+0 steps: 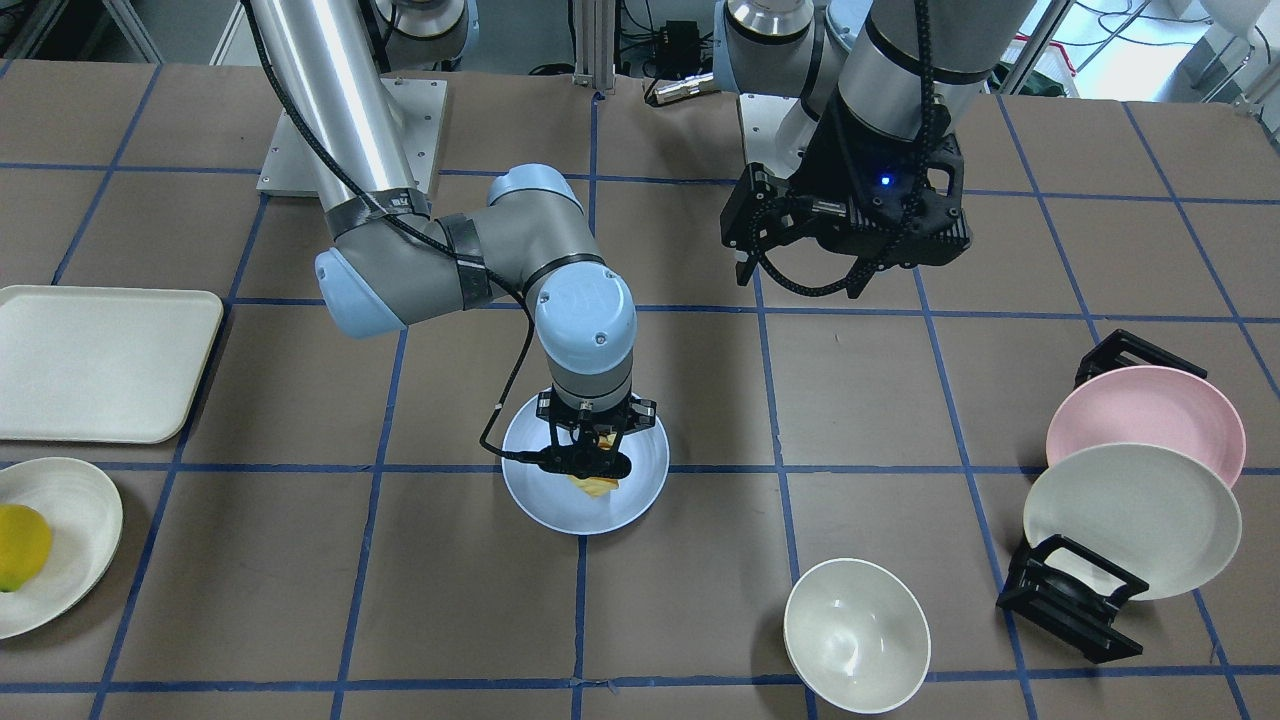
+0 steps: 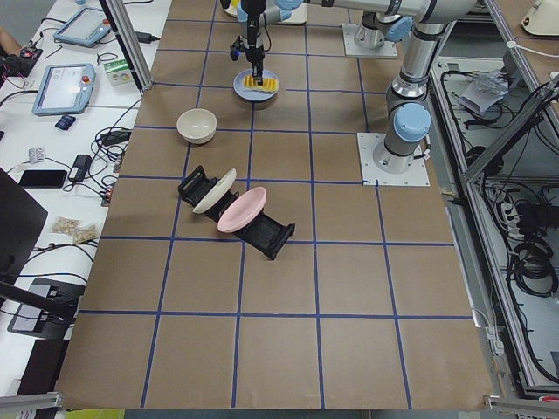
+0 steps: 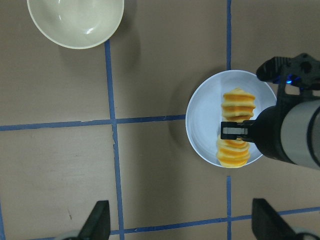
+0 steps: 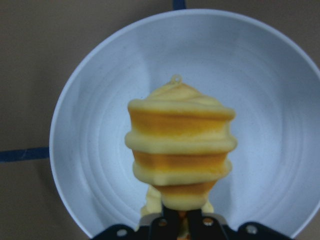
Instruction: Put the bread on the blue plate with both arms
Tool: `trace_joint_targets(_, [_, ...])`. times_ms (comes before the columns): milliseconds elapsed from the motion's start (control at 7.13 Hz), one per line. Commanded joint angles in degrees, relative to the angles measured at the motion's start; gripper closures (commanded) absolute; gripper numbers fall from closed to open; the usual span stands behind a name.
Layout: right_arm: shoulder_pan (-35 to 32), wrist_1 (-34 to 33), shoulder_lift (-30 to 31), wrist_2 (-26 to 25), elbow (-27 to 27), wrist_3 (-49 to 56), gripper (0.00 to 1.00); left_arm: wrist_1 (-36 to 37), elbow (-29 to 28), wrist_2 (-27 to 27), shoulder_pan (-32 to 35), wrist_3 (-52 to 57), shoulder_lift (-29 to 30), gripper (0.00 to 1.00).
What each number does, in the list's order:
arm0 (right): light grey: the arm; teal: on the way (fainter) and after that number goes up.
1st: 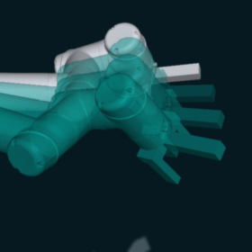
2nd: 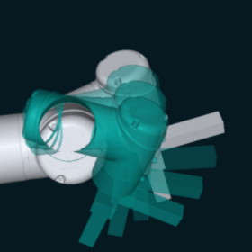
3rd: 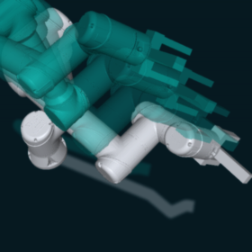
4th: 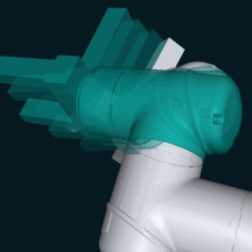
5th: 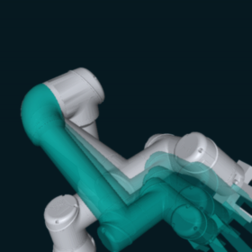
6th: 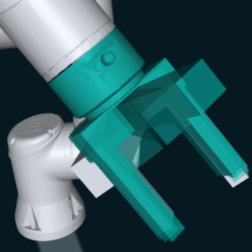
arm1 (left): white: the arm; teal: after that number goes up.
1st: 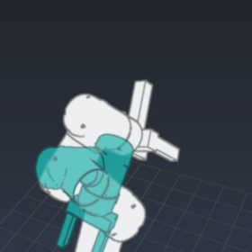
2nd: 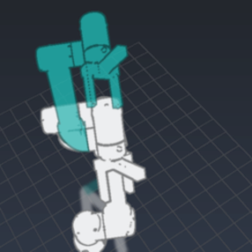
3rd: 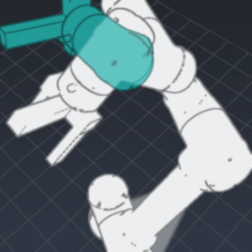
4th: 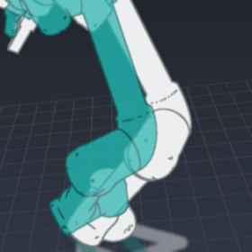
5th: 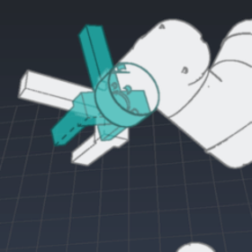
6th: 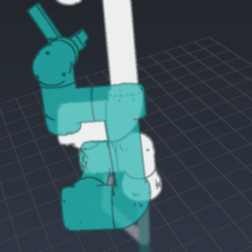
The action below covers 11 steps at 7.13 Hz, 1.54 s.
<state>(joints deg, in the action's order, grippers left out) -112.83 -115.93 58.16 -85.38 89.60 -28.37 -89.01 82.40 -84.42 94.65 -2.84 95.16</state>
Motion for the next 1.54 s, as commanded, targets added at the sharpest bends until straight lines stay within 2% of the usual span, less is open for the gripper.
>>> trace_joint_targets(0, [-0.11,-0.7,-0.06,-0.05,1.27,-0.01,0.83,0.15,0.75,0.05,-0.77,-0.06,-1.02,0.0])
trace_joint_targets(140, [-0.11,-2.36,-0.15,-0.14,1.36,-0.1,0.09,0.24,1.1,-0.56,-1.13,0.29,-1.29,0.0])
trace_joint_targets(280, [-0.11,-2.29,0.11,-0.49,1.28,-0.1,0.0,0.33,1.62,-2.57,-1.22,1.08,-1.38,0.0])
trace_joint_targets(421, [0.15,-2.29,0.38,-0.75,0.75,0.51,0.0,2.51,2.06,-6.33,-1.04,1.78,-1.38,0.0])
trace_joint_targets(981, [1.47,-2.11,3.27,-1.11,0.31,0.77,0.0,4.46,2.24,-6.37,-1.13,1.7,-1.47,0.0])
trace_joint_targets(1262, [5.57,1.72,10.62,-1.02,1.18,2.43,0.0,4.46,2.33,-6.37,-1.13,1.44,-1.47,0.0])
trace_joint_targets(1402, [9.26,7.06,14.4,-0.85,1.19,7.75,0.0,4.38,2.33,-6.37,-1.13,1.52,-1.47,0.0])
